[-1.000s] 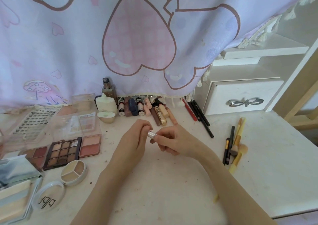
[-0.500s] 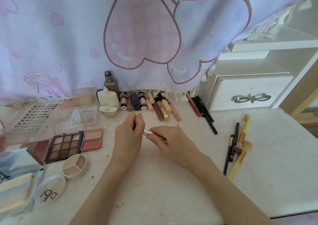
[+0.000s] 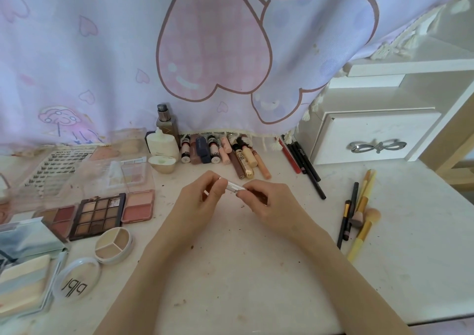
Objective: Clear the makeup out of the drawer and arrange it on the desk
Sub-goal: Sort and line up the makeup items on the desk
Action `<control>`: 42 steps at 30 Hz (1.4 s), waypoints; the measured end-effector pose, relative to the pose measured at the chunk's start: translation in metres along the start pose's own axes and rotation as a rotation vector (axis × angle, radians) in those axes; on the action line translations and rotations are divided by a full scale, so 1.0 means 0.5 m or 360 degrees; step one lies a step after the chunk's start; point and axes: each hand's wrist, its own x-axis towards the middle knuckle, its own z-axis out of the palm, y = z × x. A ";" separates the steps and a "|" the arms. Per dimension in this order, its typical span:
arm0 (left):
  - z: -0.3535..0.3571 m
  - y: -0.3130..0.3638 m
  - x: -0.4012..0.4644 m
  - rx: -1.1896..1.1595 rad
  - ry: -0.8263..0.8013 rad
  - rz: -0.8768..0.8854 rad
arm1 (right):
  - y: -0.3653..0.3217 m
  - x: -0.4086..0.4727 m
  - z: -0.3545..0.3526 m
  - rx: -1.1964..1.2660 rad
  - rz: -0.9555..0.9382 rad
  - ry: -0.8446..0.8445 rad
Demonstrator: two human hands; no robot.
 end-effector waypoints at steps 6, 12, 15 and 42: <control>-0.004 0.011 0.001 -0.0348 -0.0093 0.0033 | 0.004 -0.003 0.001 -0.0085 -0.0027 -0.0096; 0.001 0.005 -0.002 -0.0350 -0.0084 -0.0015 | 0.007 -0.003 0.003 -0.0099 -0.0036 -0.0047; 0.001 0.000 -0.001 -0.0201 -0.0114 -0.0044 | 0.010 -0.005 0.002 -0.0209 -0.0073 -0.0027; -0.001 0.000 0.004 -0.0009 0.0384 -0.0318 | -0.004 -0.008 0.010 -0.0129 -0.0021 -0.0141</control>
